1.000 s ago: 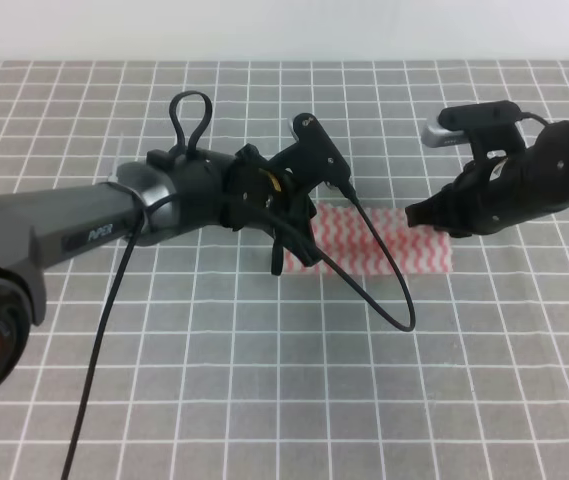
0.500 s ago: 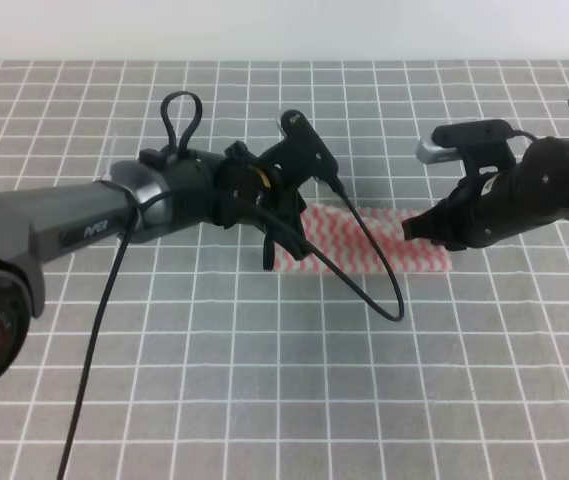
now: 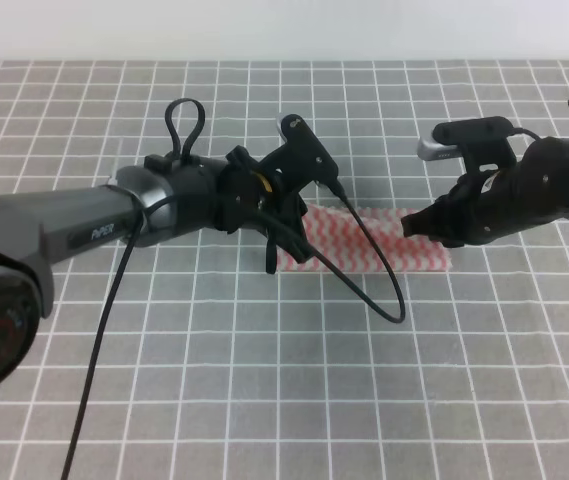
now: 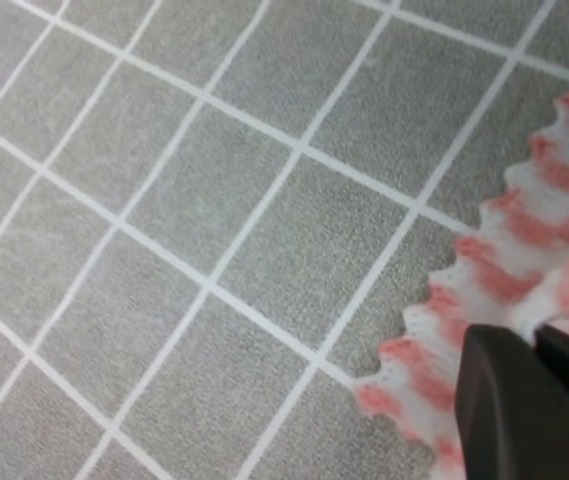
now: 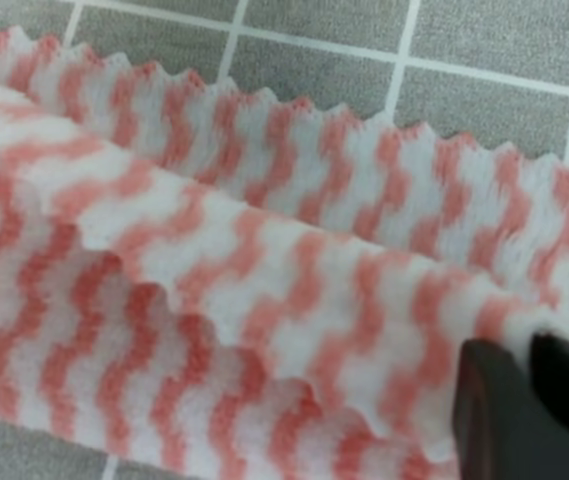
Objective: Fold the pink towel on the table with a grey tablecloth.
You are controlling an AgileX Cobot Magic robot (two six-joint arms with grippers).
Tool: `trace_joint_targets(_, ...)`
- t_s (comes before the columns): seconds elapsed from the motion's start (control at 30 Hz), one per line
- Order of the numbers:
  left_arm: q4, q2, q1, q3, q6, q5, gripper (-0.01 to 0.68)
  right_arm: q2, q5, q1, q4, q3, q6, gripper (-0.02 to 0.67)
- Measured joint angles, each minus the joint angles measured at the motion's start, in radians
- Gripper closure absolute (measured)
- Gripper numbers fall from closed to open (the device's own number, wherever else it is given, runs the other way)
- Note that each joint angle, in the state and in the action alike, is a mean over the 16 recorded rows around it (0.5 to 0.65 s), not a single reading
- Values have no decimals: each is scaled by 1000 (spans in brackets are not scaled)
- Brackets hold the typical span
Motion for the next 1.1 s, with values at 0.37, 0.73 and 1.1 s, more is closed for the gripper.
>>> trace_joint_targets(0.37,-4,10,0,0,0,-39,600,8,-27,0,4,0,2,385)
trace_joint_targets(0.73,-4,18,17,0,0,-86,427,7,-35,-24,25,0,4,378)
trace_joint_targets(1.1,-4,29,42,0,0,-117,400,5,-35,-48,43,0,3,380)
